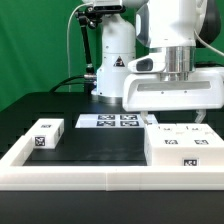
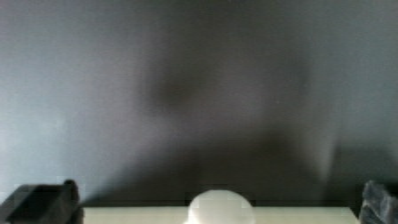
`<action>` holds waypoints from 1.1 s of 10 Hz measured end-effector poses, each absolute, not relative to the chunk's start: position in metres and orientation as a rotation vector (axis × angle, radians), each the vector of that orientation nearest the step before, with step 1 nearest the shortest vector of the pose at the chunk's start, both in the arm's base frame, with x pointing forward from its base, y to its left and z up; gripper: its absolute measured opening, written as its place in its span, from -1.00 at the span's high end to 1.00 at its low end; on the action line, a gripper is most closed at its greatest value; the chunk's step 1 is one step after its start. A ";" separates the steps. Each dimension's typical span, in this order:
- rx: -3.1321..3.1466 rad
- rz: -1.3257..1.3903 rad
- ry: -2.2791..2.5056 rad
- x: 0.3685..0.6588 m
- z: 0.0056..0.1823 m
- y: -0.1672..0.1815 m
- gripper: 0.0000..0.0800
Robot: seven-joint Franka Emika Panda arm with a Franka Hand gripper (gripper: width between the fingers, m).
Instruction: Assemble cabinet
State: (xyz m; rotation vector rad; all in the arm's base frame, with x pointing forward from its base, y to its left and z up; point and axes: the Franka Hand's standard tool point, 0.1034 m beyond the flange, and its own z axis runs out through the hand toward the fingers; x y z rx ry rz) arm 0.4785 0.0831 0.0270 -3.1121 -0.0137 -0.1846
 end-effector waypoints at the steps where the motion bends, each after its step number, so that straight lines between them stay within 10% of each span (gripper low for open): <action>1: -3.114 -0.199 -0.011 0.479 0.021 0.081 -0.99; 9: -3.116 -0.253 -0.031 0.486 0.006 0.079 -0.92; 11: -3.116 -0.265 -0.038 0.492 0.007 0.078 -0.02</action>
Offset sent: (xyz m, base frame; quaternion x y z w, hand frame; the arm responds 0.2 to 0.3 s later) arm 0.0085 -0.0075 -0.0194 -0.0079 0.0324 0.0050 0.9994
